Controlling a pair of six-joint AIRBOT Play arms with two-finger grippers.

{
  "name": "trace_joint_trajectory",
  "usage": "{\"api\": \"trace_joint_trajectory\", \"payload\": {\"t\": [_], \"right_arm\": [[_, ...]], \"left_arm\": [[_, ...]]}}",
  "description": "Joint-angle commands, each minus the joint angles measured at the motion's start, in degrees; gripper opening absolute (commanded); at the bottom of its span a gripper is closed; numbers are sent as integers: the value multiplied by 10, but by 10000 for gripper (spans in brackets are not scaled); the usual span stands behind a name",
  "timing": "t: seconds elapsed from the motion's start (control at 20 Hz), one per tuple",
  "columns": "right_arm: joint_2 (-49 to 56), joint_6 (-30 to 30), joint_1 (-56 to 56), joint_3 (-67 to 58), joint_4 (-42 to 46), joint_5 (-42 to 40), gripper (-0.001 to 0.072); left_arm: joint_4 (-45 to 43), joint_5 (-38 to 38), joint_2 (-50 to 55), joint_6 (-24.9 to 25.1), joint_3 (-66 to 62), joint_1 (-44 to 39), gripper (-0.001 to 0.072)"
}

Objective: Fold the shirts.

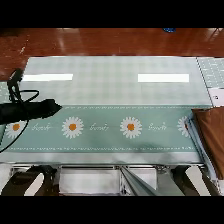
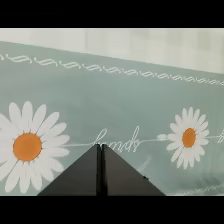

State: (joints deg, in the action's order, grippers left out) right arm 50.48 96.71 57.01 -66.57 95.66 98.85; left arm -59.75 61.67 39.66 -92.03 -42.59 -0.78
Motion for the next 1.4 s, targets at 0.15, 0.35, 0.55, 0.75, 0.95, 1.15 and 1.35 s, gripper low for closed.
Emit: {"api": "trace_joint_trajectory", "payload": {"t": [0.15,0.35,0.55,0.75,0.95,1.15,1.35], "right_arm": [[50,-73,-143,-56,-394,-219,25],[96,-142,-481,-75,-352,-341,25],[208,13,-675,-75,-10,-298,24],[272,22,-671,-75,-10,-252,25],[270,22,-671,-75,-4,-267,25],[270,22,-671,-75,-4,-270,25],[270,22,-671,-75,-4,-270,25]], "left_arm": [[119,-75,104,119,-231,-12,18],[-22,-21,250,154,-430,-125,18],[-307,14,338,-38,-390,-162,19],[-253,100,394,-47,-370,-141,20],[-253,100,396,-47,-353,-140,20],[-253,99,396,-47,-353,-140,19],[-253,99,396,-47,-353,-140,20]]}}
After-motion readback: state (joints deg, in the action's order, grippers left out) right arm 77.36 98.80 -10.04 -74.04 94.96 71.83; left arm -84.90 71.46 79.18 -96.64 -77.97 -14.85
